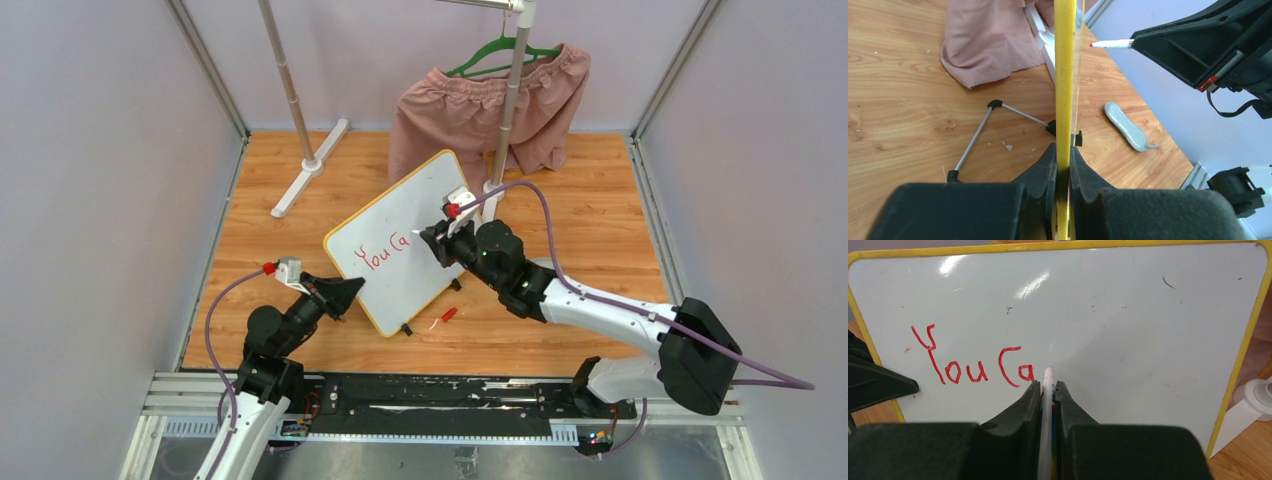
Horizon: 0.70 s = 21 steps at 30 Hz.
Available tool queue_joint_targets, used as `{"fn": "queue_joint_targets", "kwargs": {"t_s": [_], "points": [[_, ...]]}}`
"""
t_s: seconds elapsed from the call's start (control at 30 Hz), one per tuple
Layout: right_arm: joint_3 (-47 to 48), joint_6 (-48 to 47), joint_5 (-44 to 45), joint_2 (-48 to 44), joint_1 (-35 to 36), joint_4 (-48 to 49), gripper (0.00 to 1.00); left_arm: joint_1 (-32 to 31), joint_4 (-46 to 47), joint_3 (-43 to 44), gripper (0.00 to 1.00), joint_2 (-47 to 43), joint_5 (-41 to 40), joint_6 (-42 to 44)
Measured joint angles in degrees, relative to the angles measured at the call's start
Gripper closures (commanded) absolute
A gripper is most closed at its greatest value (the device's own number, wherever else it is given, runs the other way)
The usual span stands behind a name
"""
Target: Write a sentence on the whiteboard
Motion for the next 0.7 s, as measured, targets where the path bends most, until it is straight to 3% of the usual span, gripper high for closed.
{"fn": "queue_joint_targets", "kwargs": {"t_s": [0.7], "points": [[0.0, 1.4, -2.6, 2.6, 0.0, 1.6, 1.0, -0.1, 0.0, 0.0, 1.0, 0.0, 0.0, 0.0]]}}
